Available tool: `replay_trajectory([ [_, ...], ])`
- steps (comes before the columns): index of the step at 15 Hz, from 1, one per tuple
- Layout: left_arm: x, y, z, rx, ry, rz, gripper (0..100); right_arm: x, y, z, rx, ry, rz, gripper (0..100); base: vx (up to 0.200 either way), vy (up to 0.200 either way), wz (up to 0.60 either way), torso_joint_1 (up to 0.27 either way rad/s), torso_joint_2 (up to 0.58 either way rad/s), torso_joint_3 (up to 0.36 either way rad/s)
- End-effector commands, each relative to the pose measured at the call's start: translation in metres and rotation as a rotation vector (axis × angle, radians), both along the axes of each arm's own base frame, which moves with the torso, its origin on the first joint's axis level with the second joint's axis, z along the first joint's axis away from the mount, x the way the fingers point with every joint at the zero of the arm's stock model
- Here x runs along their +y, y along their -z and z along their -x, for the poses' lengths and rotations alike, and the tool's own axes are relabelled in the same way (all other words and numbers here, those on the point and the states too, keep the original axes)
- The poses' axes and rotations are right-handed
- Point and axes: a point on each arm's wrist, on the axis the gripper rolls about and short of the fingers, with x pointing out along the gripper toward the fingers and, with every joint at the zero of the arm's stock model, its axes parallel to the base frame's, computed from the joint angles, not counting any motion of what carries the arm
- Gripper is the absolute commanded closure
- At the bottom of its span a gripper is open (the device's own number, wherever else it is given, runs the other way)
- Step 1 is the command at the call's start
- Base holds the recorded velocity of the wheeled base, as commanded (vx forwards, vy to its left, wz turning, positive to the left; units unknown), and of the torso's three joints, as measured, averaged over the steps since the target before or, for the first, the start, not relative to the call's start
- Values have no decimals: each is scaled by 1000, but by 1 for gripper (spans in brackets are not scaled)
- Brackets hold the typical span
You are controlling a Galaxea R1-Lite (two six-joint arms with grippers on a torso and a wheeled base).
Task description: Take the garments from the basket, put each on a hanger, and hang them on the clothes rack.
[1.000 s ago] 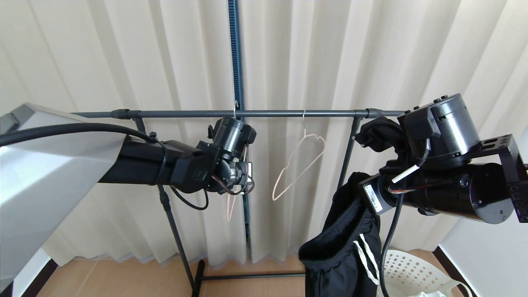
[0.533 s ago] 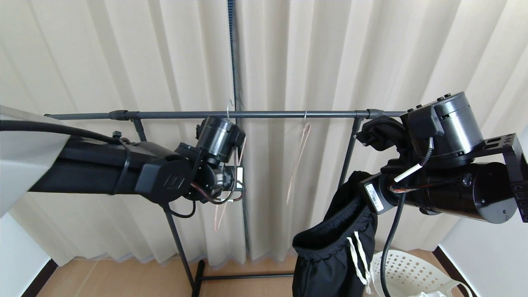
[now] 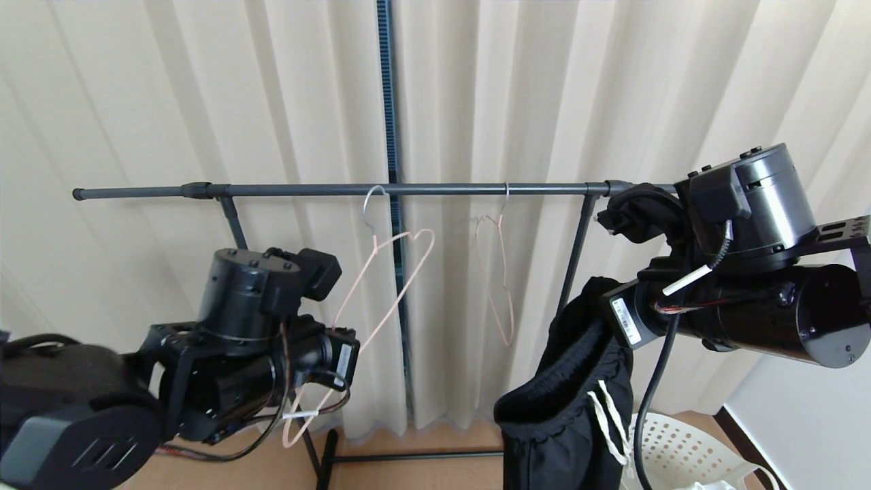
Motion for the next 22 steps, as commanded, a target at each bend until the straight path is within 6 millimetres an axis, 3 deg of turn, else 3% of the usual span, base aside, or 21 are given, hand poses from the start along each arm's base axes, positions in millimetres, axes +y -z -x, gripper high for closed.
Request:
replay_trajectory([
  [1,31,5,24,-47,129,27,100,2,4,-5,-7,27,20,100,0,0,0,0,0,0],
  [4,52,25,41,-103,268,39,100,6,15,-13,-39,76,45,100,0,0,0,0,0,0],
  [7,57,35,50,-160,329,60,100,8,15,-16,-45,81,45,100,0,0,0,0,0,0],
  [11,57,46,63,-103,418,77,100,3,12,-27,-85,133,30,100,0,0,0,0,0,0],
  [16,50,51,76,-95,532,107,100,13,24,-42,-147,198,46,100,0,0,0,0,0,0],
  [22,42,53,85,-77,593,112,100,26,25,-36,-158,169,42,100,0,0,0,0,0,0],
])
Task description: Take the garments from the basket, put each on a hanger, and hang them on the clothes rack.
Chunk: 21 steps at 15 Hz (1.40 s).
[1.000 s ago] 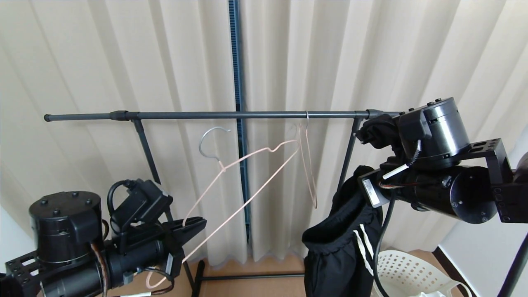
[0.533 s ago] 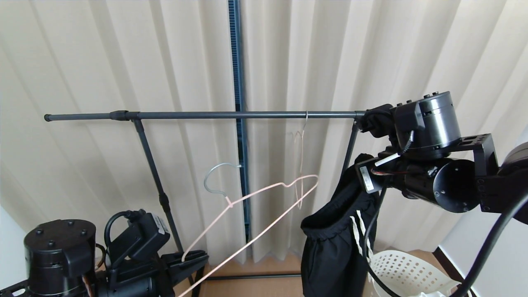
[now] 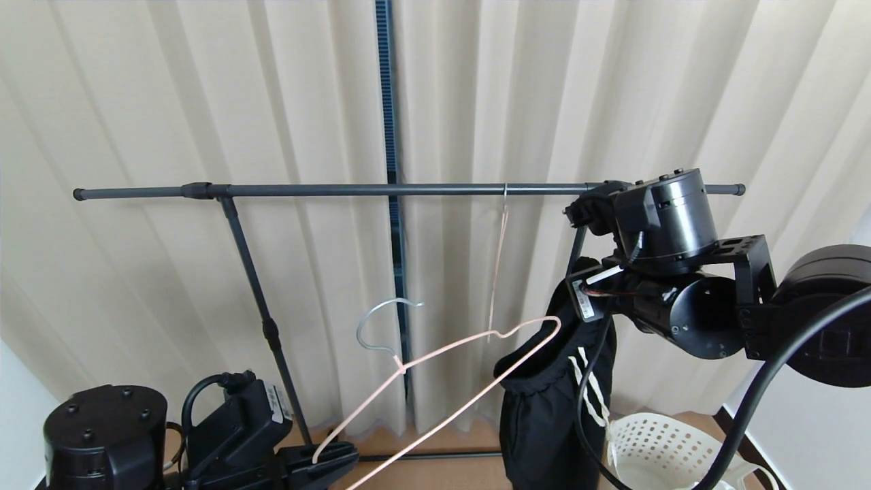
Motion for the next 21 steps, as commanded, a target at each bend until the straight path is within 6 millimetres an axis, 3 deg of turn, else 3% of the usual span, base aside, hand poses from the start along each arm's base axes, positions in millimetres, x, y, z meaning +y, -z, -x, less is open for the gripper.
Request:
replay_trajectory([
  [1,-2,1,2,4,15,-3,100,3,2,1,6,-9,5,100,0,0,0,0,0,0],
  [10,-4,0,-2,0,8,4,100,17,8,13,17,-51,25,100,0,0,0,0,0,0],
  [21,-13,10,-18,-14,-62,46,100,53,14,51,-15,-115,47,100,0,0,0,0,0,0],
])
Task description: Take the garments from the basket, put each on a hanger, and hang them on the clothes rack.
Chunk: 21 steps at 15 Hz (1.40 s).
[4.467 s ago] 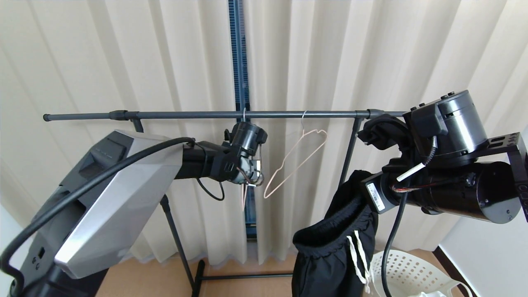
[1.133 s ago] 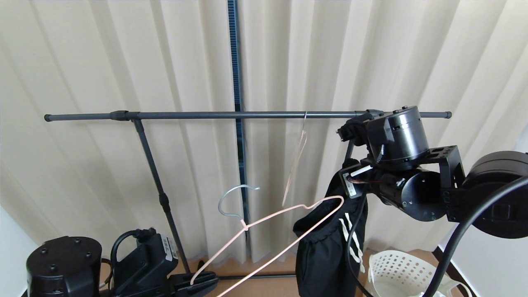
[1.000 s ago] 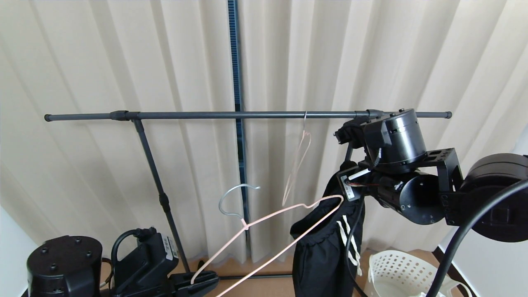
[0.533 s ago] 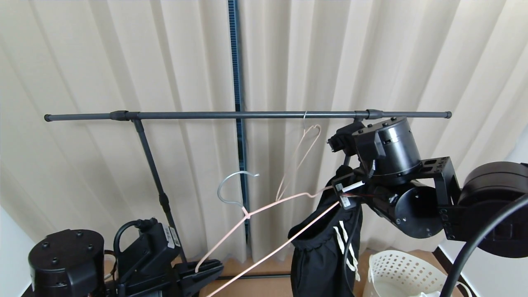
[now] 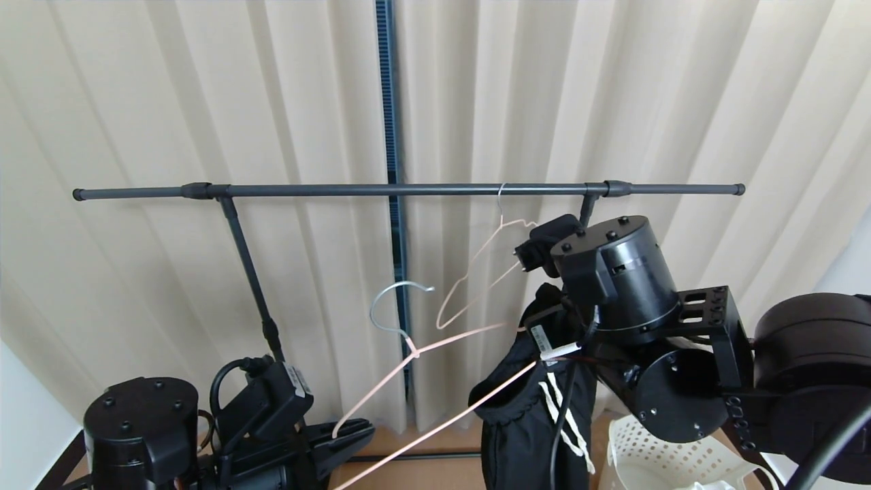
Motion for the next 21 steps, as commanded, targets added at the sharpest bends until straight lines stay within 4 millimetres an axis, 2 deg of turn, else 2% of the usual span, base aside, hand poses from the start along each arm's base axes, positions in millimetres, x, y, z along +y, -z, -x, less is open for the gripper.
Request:
replay_trajectory([
  [1,0,2,-1,11,0,-7,100,7,1,8,0,-30,-1,100,0,0,0,0,0,0],
  [5,0,2,-1,10,0,-6,100,17,-1,22,-3,-73,-16,100,0,0,0,0,0,0],
  [13,0,2,-1,-2,0,2,100,45,-6,64,-10,-203,-110,100,0,0,0,0,0,0],
  [19,0,1,-1,-9,-3,5,100,49,-21,62,-35,-184,-210,100,0,0,0,0,0,0],
  [21,1,-1,-2,-16,-14,8,100,35,-34,45,-66,-117,-243,100,0,0,0,0,0,0],
])
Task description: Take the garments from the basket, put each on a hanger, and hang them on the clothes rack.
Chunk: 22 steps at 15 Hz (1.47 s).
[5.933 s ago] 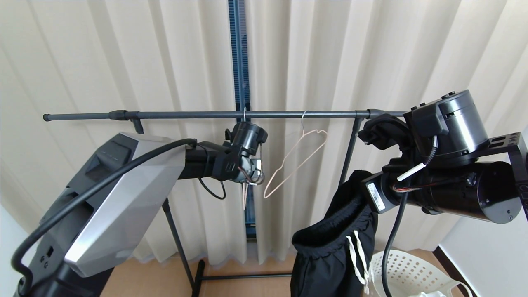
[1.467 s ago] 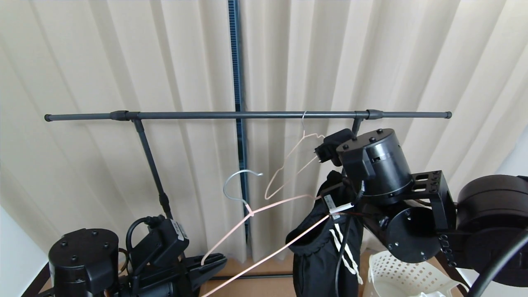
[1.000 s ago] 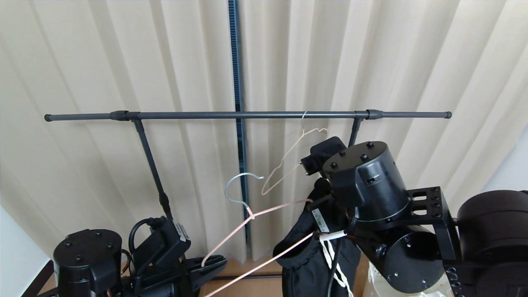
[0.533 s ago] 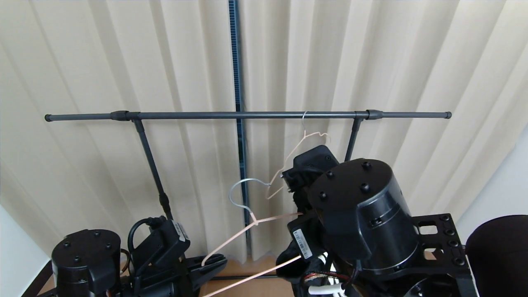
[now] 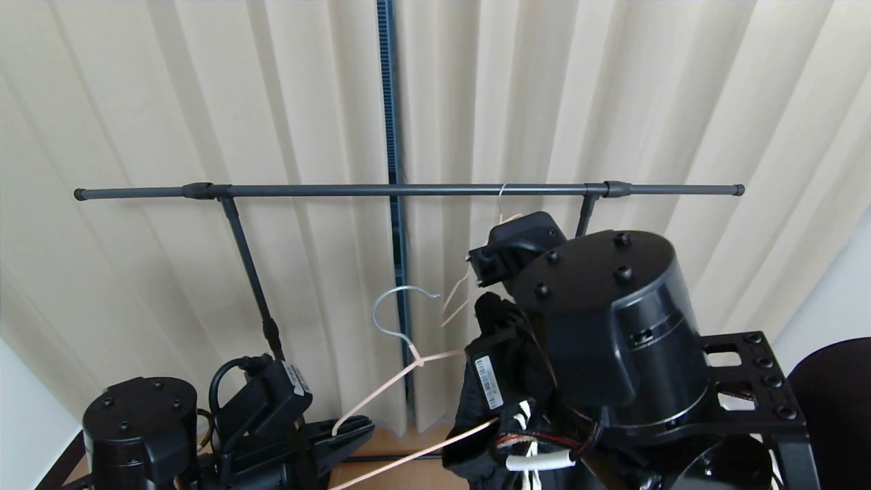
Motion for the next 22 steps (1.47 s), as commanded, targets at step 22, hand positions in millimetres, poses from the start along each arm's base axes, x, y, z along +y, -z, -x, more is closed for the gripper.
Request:
replay_trajectory([
  [22,-20,-2,-7,-21,-119,79,100,20,-15,-16,-2,67,-207,100,0,0,0,0,0,0],
])
